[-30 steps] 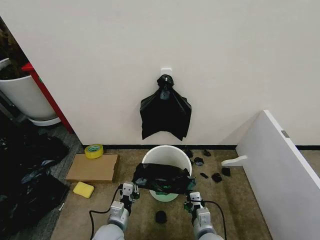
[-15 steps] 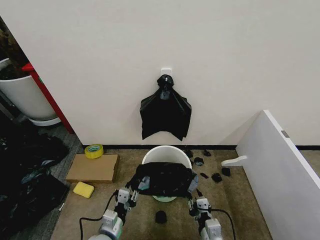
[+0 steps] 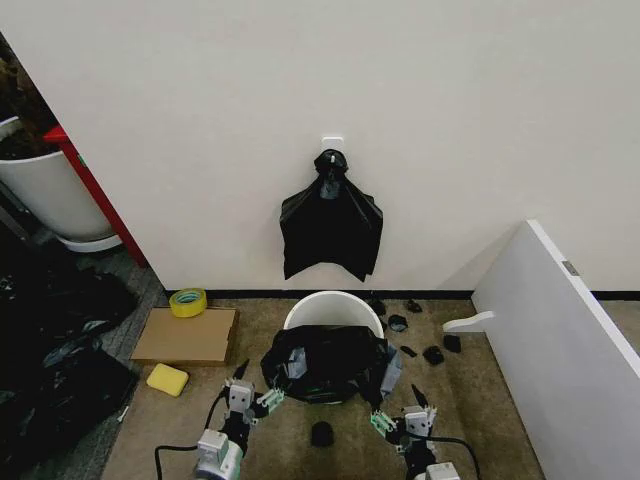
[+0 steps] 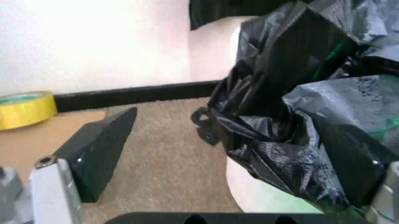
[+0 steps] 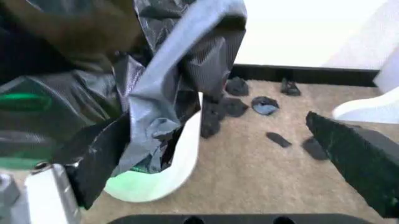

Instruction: Place the garbage bag over the trash bin.

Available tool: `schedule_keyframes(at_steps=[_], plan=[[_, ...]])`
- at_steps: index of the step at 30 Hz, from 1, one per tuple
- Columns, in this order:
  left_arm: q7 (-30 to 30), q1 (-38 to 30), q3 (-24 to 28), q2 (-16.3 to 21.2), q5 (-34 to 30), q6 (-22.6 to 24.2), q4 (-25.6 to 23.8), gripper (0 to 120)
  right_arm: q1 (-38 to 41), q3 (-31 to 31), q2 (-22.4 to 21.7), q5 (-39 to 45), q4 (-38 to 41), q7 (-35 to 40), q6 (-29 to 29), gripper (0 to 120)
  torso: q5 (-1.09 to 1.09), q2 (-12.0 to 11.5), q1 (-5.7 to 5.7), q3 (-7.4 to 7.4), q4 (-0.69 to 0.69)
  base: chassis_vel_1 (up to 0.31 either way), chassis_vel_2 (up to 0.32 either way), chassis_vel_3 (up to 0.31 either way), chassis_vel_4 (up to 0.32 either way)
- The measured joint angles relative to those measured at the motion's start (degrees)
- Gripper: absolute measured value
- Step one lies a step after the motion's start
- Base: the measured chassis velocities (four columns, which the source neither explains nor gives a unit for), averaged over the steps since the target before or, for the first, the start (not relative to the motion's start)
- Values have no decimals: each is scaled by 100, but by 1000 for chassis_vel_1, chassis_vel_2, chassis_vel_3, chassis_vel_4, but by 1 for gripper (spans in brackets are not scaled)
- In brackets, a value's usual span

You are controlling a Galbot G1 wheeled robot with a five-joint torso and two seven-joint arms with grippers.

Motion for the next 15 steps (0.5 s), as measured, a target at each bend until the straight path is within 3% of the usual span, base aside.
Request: schedule_keyframes(at_steps=[7,13,15], plan=[[-53,-169,-18,39,-106,9,37,100,-87,163,-121,552,-103,-928,1021,100,0,0,0,0,0,0,0,0,0],[-101,-286,-39,95,-181,9,87,100,59,316,-144,1218,-608,-2419,2368,100,0,0,0,0,0,0,0,0,0],[-108,-303,-44,97,-195,9,92,100,102,387,-144,1397,-694,-2783,2541,100,1,0,0,0,0,0,0,0,0]])
